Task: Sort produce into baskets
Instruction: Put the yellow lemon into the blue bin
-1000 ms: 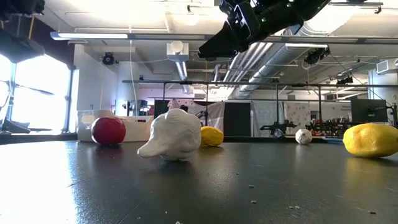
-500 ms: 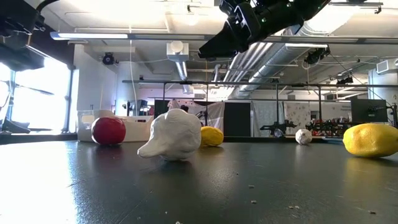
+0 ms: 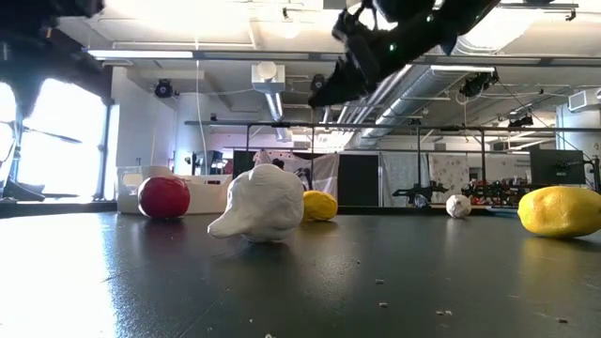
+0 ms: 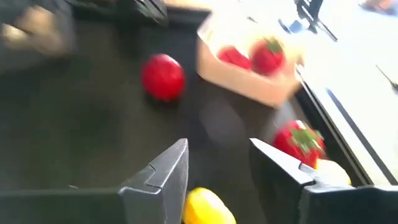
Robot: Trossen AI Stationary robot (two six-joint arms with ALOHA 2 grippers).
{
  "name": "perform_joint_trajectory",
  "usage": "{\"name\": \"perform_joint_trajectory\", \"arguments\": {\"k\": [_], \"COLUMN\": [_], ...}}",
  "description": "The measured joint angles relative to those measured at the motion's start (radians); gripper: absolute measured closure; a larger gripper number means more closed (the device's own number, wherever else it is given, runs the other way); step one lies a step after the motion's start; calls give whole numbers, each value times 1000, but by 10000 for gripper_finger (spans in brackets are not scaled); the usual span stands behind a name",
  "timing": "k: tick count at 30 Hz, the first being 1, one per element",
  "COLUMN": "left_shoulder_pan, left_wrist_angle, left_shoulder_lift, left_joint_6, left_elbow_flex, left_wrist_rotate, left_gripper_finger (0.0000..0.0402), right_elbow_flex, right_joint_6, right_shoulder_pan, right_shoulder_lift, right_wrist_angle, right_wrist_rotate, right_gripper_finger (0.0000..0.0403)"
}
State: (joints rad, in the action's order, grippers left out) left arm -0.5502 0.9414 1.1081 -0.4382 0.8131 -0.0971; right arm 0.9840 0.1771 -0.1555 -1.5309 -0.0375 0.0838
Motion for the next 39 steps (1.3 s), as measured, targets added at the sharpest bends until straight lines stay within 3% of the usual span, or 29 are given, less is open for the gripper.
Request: {"name": "perform_joint_trajectory", "arguments": {"k": [4,10,19,24,39], "left_shoulder_pan": [87,238,451,554,577], "left_wrist_angle": [-91,-351,-902,-1164,-1232], "left_shoulder_lift": [-35,-80,-91,-86,-86], "left_joint_6": [67,213,368,346,357], "left_elbow_flex": [0,-42,-268,-345,-352], "left_wrist_rotate": [-15,14,165,273,298], "left_gripper_finger": [316,391,400,401,401], "right_elbow_flex": [0,0,0,0,0], "right_joint_6": [-20,-68,-93,-125,-125], "right_shoulder_pan": [-51,-129,-170,-172,-172], "right_shoulder_lift": [-33,-83,-126,-126,-126], "right_wrist_angle": [21,11,-39,-57,-58], "right_wrist_rotate": [71,64,63,63,63], "right_gripper_finger": [232,253,302,306,306]}}
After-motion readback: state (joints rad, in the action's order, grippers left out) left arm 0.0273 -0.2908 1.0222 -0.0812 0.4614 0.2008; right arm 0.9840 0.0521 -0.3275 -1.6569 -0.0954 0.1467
